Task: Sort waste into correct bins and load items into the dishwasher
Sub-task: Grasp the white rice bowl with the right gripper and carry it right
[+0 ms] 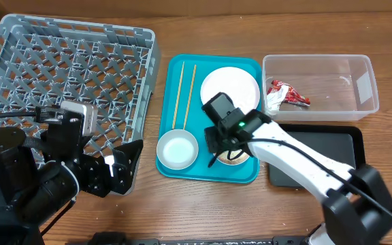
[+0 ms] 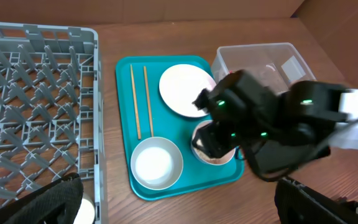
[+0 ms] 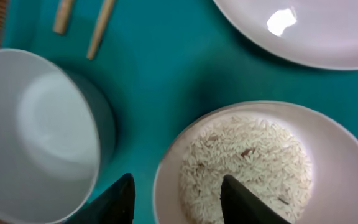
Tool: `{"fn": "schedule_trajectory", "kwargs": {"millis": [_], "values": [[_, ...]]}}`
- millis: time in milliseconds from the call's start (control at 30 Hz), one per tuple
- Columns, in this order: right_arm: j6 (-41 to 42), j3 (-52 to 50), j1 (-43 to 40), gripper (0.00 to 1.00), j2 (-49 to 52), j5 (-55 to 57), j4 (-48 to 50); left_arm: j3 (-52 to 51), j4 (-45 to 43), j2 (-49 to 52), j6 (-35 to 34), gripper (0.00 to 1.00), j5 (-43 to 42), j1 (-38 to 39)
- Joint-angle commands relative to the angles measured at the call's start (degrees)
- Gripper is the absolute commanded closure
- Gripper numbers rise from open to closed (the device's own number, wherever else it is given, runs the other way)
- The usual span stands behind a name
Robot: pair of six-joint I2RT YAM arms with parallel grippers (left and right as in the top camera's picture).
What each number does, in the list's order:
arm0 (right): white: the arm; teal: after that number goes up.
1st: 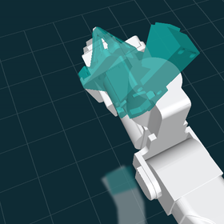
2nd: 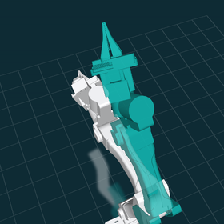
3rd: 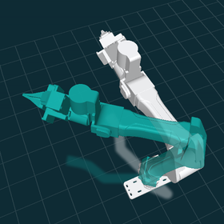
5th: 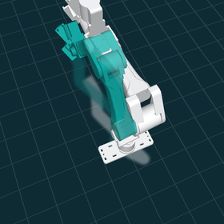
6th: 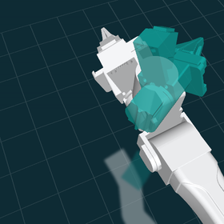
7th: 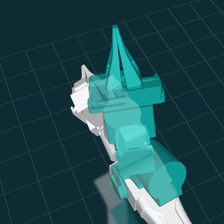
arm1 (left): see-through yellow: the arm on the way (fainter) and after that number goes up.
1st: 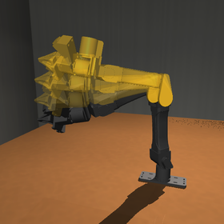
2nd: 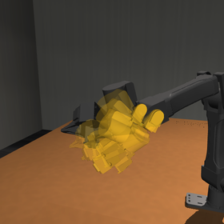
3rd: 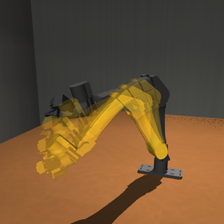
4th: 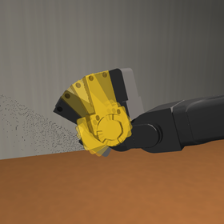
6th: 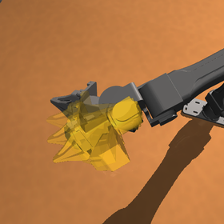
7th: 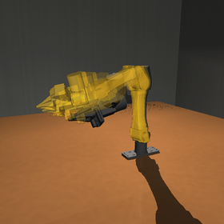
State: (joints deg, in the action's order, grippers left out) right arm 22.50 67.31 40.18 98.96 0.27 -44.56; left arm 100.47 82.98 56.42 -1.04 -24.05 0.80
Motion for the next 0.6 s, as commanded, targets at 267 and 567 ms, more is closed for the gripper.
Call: {"fn": "schedule_trajectory", "kwargs": {"millis": [267,567], "values": [[-1.7,0.2,0.4,0.82,4.2,-0.9,0.1,0.8,0.0,0.1,1.2,0.00,-0.6,0.4],[-1.4,0.3,0.4,0.96,4.1,-0.8,-1.7,0.8,0.0,0.1,1.3,0.00,-0.6,0.4]]}}
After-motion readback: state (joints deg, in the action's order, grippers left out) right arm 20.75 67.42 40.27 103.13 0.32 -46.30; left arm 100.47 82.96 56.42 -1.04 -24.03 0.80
